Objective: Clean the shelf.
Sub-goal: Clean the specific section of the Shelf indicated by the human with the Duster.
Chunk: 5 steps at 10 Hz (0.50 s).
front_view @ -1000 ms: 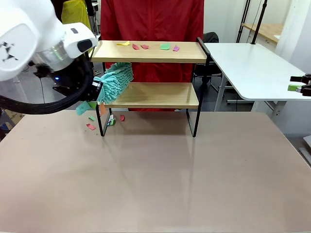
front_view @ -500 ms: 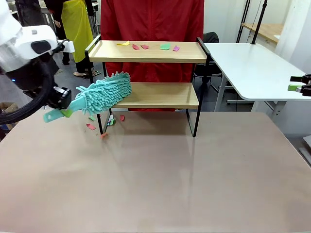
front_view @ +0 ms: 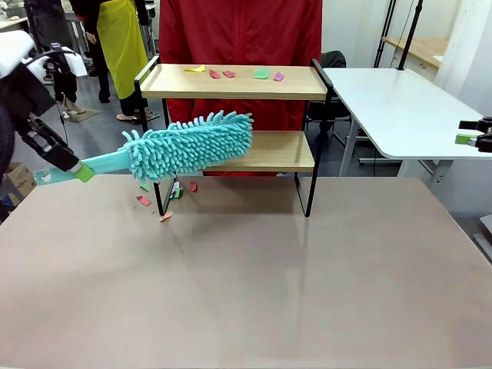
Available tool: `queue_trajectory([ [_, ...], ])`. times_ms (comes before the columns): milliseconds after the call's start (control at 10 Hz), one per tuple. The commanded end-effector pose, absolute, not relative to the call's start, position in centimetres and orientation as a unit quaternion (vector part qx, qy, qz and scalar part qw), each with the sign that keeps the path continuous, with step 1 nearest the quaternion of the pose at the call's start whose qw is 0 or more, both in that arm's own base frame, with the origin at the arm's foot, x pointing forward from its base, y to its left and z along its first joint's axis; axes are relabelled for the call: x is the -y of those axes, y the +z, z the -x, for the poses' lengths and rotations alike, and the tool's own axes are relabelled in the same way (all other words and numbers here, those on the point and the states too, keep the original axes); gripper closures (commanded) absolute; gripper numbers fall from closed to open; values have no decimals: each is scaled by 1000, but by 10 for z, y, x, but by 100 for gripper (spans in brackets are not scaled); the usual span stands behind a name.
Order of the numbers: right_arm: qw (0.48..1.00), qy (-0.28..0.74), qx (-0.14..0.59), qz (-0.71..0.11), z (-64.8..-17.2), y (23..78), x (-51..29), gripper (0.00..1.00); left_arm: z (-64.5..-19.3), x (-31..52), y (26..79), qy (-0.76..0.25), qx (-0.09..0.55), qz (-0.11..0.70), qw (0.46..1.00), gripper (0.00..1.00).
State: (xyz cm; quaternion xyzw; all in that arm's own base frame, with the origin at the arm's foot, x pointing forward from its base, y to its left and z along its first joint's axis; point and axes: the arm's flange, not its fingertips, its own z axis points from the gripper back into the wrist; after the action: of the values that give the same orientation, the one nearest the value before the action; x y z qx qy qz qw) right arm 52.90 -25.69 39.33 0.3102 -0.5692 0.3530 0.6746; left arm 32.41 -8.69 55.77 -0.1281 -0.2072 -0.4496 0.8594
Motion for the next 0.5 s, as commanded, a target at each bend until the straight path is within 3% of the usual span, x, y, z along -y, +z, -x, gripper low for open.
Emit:
queue_trajectory([
  [0, 682, 351, 565, -306, -530, 400, 253, 0, -322, 77, 551, -523, 245, 165, 799, 87],
  [100, 682, 351, 565, -306, -530, 400, 253, 0, -321, 84, 551, -553, 247, 146, 782, 87],
  [400, 682, 351, 565, -306, -530, 400, 253, 0, -306, 100, 570, -622, 155, 39, 767, 87],
])
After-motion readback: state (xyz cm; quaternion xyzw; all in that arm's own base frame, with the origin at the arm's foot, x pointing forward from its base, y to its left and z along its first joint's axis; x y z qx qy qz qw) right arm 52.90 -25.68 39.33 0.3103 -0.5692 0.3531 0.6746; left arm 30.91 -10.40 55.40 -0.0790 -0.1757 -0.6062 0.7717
